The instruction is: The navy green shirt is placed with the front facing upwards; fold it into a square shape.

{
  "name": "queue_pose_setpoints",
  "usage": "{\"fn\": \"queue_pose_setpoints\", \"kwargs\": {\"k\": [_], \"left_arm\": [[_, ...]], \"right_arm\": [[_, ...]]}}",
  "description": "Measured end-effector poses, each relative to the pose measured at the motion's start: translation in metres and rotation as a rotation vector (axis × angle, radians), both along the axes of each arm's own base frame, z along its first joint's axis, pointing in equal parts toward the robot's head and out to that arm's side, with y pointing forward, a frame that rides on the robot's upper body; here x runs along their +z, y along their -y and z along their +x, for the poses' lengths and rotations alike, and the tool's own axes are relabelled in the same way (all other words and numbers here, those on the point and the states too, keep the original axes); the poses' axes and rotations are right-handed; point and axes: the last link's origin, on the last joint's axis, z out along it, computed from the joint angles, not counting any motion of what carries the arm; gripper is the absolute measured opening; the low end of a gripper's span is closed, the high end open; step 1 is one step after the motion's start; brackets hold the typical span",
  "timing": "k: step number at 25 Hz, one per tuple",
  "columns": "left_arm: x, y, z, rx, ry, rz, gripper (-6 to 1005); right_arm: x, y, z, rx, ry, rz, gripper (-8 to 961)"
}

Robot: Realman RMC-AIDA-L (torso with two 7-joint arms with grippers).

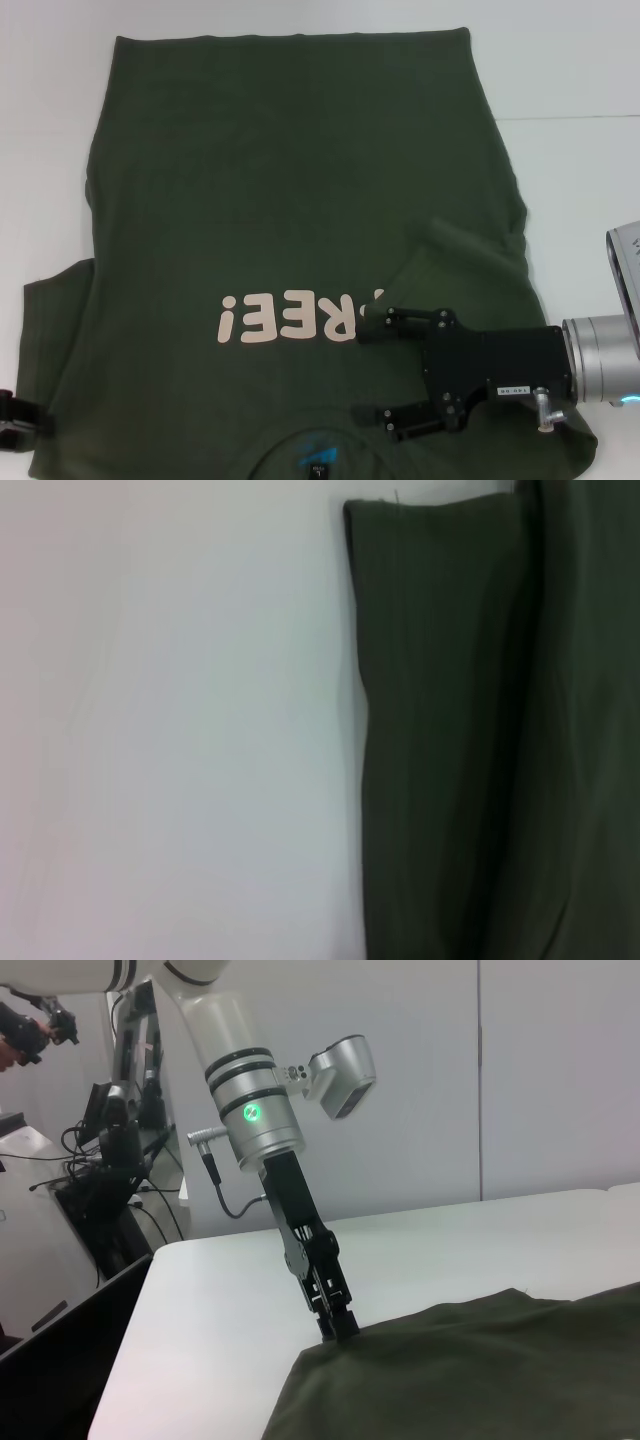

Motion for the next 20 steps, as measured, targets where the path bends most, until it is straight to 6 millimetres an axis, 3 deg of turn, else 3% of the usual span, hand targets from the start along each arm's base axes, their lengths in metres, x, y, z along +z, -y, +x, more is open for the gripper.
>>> {"fn": "queue_pose_setpoints", "kwargs": {"k": [4,15,20], "left_arm": [[0.0002,0.0001,-0.0004,-0.002,-0.003,-0.002,458],[0.0012,-0.0016,0.0003,-0.008,-0.011,-0.005,330],[0.0019,-0.0015,-0.0006,-0.006,-0.021,-0.010,331]], "right_arm": [[0.0001,0.0002,-0.0002,0.001,-0.001,-0.001,926],[0.0000,0.0005,-0.0003,0.001,-0.001,-0.004,926],[0.0000,0.0007,-0.0004,0.001,-0.002,-0.005,926]]}}
